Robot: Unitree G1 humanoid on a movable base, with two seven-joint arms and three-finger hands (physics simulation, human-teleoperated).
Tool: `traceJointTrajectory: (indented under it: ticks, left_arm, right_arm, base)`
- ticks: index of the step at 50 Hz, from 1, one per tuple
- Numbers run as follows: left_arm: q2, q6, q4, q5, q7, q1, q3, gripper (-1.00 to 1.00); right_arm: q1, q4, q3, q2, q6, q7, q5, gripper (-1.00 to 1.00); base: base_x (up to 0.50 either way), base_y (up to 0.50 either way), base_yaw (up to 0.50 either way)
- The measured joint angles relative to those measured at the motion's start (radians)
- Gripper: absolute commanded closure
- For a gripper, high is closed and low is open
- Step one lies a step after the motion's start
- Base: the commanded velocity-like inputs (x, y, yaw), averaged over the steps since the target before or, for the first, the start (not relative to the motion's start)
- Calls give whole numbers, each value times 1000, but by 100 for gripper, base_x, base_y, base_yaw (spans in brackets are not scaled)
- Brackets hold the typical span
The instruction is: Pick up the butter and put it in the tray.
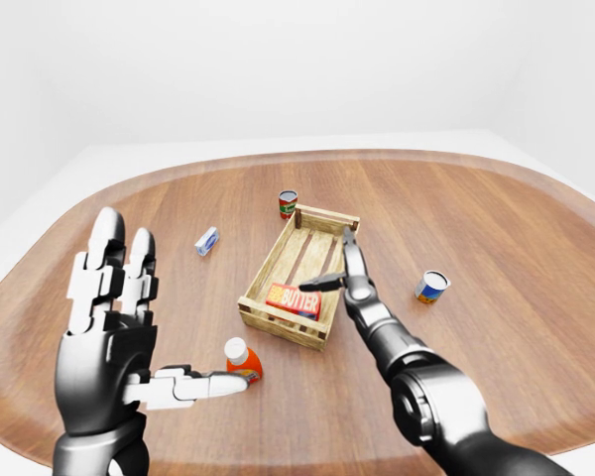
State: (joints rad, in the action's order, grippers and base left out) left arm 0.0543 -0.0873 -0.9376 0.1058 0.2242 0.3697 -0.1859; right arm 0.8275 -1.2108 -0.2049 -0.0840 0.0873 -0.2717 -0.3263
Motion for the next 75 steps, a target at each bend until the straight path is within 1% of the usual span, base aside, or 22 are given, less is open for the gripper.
traceJointTrajectory:
  ticks: [8, 16, 20, 24, 30, 38, 46, 50, 57, 64, 69, 75]
  left_arm:
    - [0, 0, 1, -2, -1, 1, 3, -100]
    - [0, 0, 4, -8, -3, 5, 9, -100]
    - [0, 0, 5, -11, -4, 7, 13, -100]
    - [0, 0, 8, -14, -6, 7, 17, -100]
    - [-1, 0, 13, -18, -8, 11, 23, -100]
    - [-2, 0, 19, -24, -10, 16, 33, -100]
    - [-4, 0, 21, -25, -11, 16, 35, -100]
    - [-4, 0, 23, -27, -11, 18, 38, -100]
    - [-5, 0, 26, -30, -12, 19, 43, -100]
    - [-5, 0, 27, -34, -14, 24, 49, -100]
    - [-5, 0, 28, -37, -15, 27, 53, -100]
    - [-6, 0, 27, -38, -15, 31, 56, -100]
  right_arm:
    - [26, 8, 26, -3, 0, 15, 12, -100]
    - [50, 43, 91, -4, 0, 63, 29, -100]
    - [40, 83, 128, -3, 0, 89, 40, -100]
    - [3, 150, 163, -2, 0, 114, 53, -100]
    - [-105, 318, 214, -3, 0, 146, 59, -100]
    - [-298, 557, 268, -9, 0, 189, 66, -100]
    - [-527, 801, 331, -19, 0, 216, 65, -100]
    - [-631, 879, 361, -19, 0, 219, 64, -100]
    - [-779, 952, 398, -11, 0, 218, 76, -100]
    - [-901, 966, 419, 6, 0, 214, 98, -100]
    - [-963, 949, 428, 15, 0, 208, 109, -100]
    - [-1009, 905, 431, 21, 0, 196, 116, -100]
  base:
    - [0, 0, 0]
    - [0, 0, 0]
    - [0, 0, 0]
    - [0, 0, 0]
    - [0, 0, 0]
    - [0, 0, 0]
    - [0, 0, 0]
    - [0, 0, 0]
    - [0, 0, 0]
    - [0, 0, 0]
    - [0, 0, 0]
    - [0, 0, 0]
